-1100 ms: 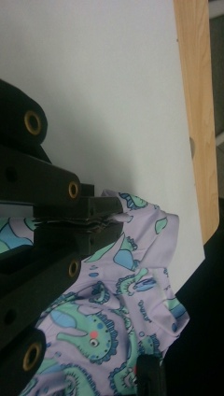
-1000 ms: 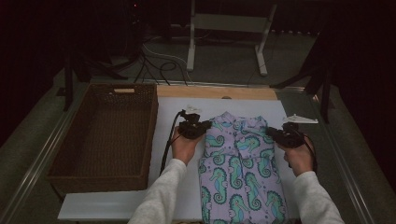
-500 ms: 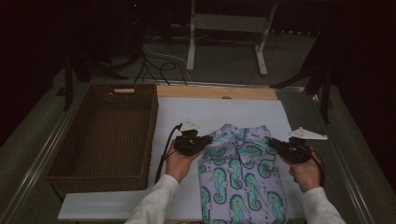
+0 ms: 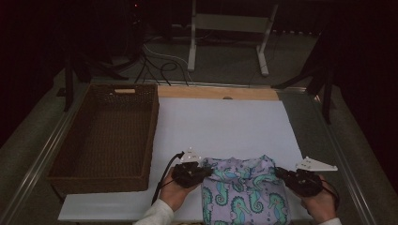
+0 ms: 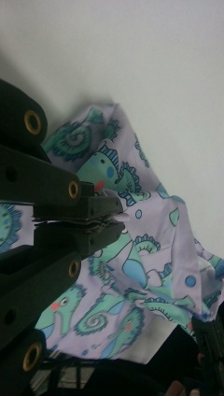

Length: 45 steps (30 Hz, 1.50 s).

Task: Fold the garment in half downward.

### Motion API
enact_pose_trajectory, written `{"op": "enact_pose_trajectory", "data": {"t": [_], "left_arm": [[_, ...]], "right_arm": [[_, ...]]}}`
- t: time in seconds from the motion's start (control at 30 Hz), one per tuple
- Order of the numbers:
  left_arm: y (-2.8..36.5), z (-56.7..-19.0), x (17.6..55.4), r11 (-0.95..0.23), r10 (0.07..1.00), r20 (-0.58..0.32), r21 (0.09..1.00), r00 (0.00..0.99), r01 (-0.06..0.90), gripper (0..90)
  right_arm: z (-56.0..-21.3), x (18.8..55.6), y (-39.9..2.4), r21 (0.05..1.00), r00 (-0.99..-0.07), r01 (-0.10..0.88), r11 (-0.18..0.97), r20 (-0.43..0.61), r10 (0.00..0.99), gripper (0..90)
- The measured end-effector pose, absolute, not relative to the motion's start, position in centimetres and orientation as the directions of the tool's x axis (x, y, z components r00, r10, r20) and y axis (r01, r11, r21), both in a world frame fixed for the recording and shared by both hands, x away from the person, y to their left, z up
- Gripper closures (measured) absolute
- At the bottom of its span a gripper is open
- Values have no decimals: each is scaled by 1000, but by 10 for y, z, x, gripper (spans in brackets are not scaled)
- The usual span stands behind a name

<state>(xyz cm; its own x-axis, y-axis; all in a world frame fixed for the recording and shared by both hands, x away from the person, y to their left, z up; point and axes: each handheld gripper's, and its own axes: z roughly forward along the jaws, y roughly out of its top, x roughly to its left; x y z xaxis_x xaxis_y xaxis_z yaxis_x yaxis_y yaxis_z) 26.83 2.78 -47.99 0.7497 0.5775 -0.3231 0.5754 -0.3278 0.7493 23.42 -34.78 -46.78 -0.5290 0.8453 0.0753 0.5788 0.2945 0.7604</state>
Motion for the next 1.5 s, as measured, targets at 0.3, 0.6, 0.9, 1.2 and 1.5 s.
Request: {"op": "enact_pose_trajectory", "data": {"t": [0.3, 0.6, 0.9, 1.2, 1.5], "left_arm": [[32, -473, 244, -339, 529, -335, 759, 780, 556, 879], [26, -492, 221, -433, 470, -371, 694, 801, 575, 851], [26, -487, 250, -364, 513, -365, 727, 776, 583, 330], [25, -495, 289, -312, 595, -353, 726, 722, 612, 214], [27, -508, 310, -280, 644, -370, 700, 670, 657, 246]], "right_arm": [[-467, 209, -355, 759, -548, 584, 288, 107, 829, 839], [-487, 180, -361, 700, -598, 629, 337, 159, 786, 817], [-478, 200, -373, 748, -526, 627, 219, 198, 827, 381], [-474, 232, -378, 778, -468, 618, 112, 250, 847, 322], [-494, 256, -376, 729, -442, 663, 169, 199, 874, 366]]}}
